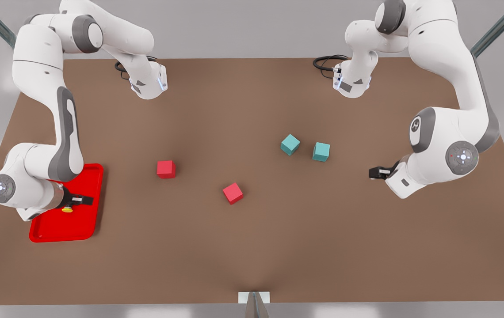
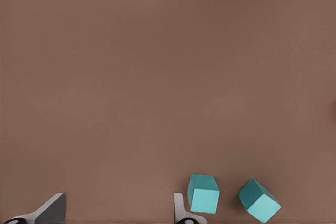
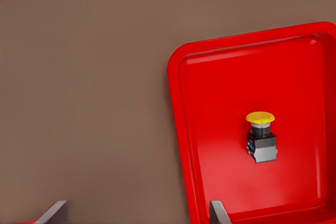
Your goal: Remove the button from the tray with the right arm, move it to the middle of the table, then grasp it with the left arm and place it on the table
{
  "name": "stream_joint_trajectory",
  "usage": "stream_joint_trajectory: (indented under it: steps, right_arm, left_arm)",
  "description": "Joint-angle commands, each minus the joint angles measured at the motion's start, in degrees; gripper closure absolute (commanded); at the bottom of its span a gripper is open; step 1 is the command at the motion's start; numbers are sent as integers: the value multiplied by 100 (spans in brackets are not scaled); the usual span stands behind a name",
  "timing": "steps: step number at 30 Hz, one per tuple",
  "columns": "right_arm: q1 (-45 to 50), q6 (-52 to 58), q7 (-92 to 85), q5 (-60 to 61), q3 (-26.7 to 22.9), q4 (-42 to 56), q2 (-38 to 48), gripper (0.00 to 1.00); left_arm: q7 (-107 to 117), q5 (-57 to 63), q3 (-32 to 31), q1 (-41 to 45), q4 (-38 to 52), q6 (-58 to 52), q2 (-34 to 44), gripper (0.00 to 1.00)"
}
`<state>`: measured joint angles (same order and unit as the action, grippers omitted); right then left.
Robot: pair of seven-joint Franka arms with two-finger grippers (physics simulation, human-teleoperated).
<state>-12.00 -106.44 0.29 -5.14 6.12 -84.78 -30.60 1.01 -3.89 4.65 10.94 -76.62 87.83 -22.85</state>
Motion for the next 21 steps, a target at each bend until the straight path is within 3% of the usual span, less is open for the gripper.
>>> stream_joint_trajectory:
  steps: [1,6,10,11,21]
  right_arm:
    - [-39,-659,-1505,-110,38,-56,-148,0]
    - [-1252,-896,-3113,-189,258,-48,-825,0]
    - [-2833,-808,-3676,-760,1584,-118,-842,0]
    - [-3045,-817,-3851,-795,1716,-153,-869,0]
    - [-3203,-1871,-3791,-1147,1752,-804,-1062,0]
  left_arm:
    - [57,11,1,4,33,76,-97,0]
    - [75,11,1,22,33,59,-79,0]
    - [75,11,1,31,33,68,-106,0]
    - [83,3,1,40,33,76,-132,0]
    - [75,-15,1,4,24,76,-264,0]
